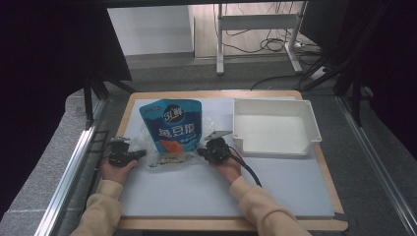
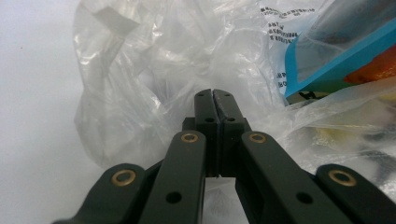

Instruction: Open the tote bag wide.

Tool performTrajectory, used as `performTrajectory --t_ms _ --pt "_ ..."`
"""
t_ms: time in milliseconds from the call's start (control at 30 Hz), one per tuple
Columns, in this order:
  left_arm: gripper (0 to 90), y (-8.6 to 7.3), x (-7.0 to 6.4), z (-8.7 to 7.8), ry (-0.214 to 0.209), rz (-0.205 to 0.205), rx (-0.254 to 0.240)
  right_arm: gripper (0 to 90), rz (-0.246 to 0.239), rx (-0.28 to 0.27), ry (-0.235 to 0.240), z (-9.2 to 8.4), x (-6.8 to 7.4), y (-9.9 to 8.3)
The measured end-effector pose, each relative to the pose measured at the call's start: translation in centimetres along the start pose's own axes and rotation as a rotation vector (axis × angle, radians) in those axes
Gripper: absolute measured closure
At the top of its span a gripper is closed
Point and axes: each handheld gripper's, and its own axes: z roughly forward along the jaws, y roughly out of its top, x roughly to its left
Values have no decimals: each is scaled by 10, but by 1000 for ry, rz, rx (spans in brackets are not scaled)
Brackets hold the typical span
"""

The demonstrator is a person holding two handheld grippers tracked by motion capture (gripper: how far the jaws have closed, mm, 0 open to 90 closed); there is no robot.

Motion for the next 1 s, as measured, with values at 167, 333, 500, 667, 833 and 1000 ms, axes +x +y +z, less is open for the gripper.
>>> performTrajectory --t_ms 167,333,500,667,833,1000 --pt "900 -1 0 0 -3 -3 -1 890 -23 41 43 0 6 -9" --pt "900 -2 1 -1 -6 -2 4 891 -47 53 62 -8 11 -17" --pt "900 -2 2 -2 -8 -8 5 892 -42 56 75 -15 12 -24" --pt "900 -3 3 -3 -12 -10 6 891 -34 55 63 -18 10 -25" --pt "899 -2 3 -3 -15 -10 7 890 -27 -44 50 -41 7 -9" --pt "899 -2 3 -3 -15 -11 7 889 -4 -147 0 -67 -3 9"
